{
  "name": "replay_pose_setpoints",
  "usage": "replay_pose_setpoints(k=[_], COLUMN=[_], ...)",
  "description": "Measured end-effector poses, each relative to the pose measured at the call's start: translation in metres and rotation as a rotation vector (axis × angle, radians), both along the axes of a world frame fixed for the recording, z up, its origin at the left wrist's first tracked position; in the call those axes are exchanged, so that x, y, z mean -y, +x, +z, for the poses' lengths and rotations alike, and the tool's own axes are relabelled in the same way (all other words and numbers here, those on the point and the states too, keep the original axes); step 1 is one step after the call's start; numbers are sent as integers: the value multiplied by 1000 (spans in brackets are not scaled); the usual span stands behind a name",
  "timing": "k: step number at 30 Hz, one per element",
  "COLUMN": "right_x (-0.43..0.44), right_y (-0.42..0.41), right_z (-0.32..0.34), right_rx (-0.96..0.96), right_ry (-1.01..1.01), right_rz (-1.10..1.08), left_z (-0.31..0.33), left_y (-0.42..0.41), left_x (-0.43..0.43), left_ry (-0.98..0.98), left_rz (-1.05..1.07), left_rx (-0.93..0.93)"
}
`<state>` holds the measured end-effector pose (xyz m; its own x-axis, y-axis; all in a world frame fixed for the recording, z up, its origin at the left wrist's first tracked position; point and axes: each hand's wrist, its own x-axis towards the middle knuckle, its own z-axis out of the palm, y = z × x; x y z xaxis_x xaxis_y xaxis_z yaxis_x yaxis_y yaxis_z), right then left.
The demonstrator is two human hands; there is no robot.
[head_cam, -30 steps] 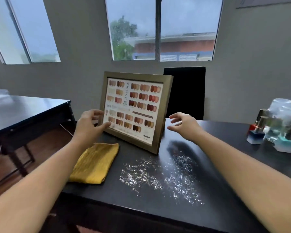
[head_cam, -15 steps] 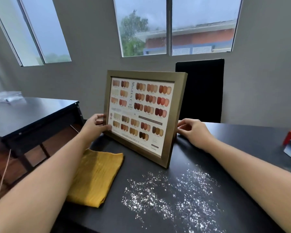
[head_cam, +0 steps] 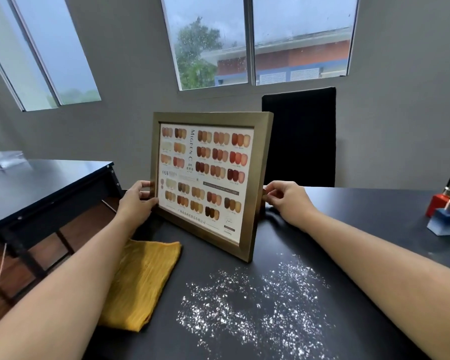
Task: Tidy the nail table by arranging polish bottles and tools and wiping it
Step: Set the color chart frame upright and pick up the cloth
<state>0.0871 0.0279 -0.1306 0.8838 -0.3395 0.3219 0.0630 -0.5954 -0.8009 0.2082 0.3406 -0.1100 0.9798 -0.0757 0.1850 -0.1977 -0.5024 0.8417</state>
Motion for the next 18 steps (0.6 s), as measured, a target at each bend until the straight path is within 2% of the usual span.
replay_pose_setpoints(k=[7, 18], right_x=[3, 18], right_y=[16, 31], right_z=[5, 5], right_rx=[-8, -25], right_ry=[-53, -4], right_rz=[-49, -31], left_z=[1, -3], left_y=[-4, -12], left_x=[2, 9], left_ry=[74, 103], left_rz=[15, 70], left_rx=[35, 68])
